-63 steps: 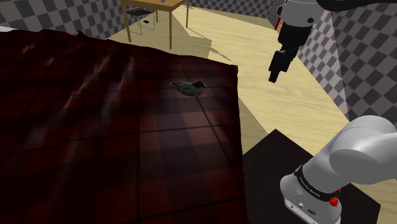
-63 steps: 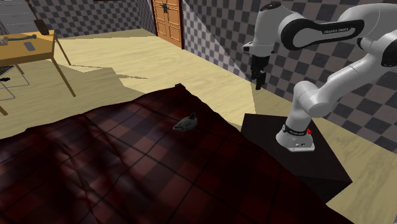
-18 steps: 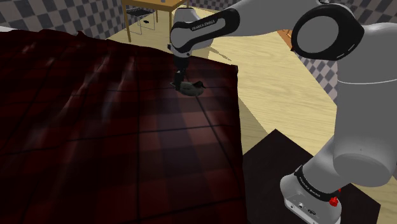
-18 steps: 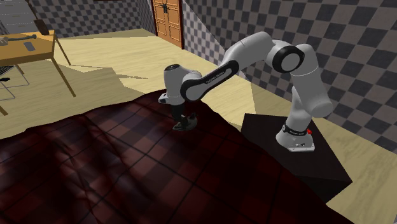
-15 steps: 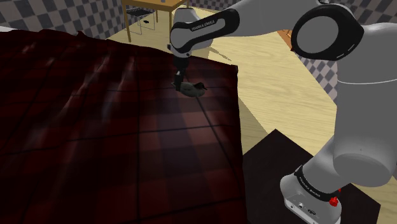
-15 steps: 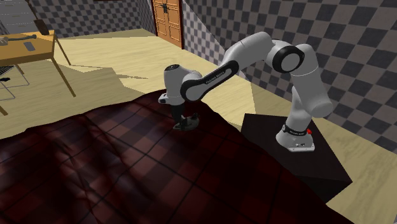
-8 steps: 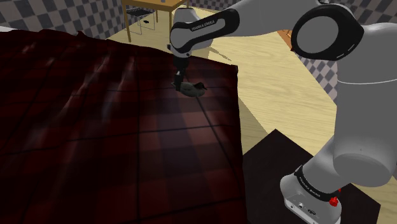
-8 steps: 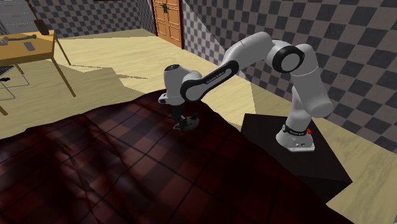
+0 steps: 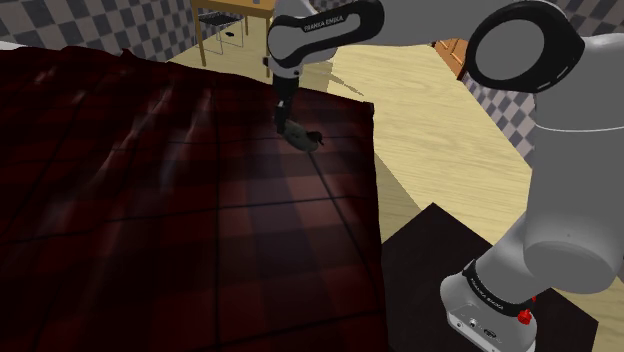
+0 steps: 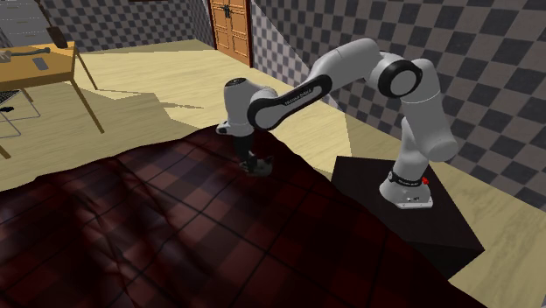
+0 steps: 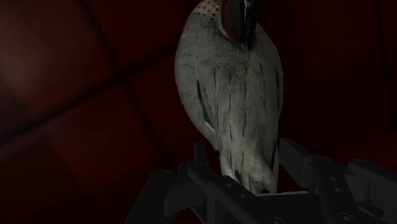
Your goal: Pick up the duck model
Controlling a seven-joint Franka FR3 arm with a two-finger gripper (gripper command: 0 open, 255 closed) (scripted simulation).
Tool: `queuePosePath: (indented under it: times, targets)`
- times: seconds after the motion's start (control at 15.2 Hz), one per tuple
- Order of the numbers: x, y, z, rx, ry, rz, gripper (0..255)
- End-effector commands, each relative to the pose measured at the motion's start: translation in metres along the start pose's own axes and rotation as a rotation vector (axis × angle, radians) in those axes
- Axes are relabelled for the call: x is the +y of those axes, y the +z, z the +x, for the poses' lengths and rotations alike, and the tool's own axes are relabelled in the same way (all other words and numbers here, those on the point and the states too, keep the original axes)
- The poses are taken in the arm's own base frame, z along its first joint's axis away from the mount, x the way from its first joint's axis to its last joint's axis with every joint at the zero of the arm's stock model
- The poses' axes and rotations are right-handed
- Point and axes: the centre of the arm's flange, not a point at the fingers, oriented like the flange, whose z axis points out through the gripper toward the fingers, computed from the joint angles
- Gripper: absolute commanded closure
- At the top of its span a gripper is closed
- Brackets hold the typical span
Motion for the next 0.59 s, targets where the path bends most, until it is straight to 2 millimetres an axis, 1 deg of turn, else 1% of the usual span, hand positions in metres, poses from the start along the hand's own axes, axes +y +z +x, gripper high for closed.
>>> queuePosePath:
  times: [0.0, 0.4, 0.53]
  targets:
    - [-0.001, -0.011, 0.0, 0.0, 0.0, 0.0, 255]
    - [-0.004, -0.043, 0.001, 0.0, 0.0, 0.0, 255]
    - [-0.004, -0.044, 0.001, 0.0, 0.0, 0.0, 255]
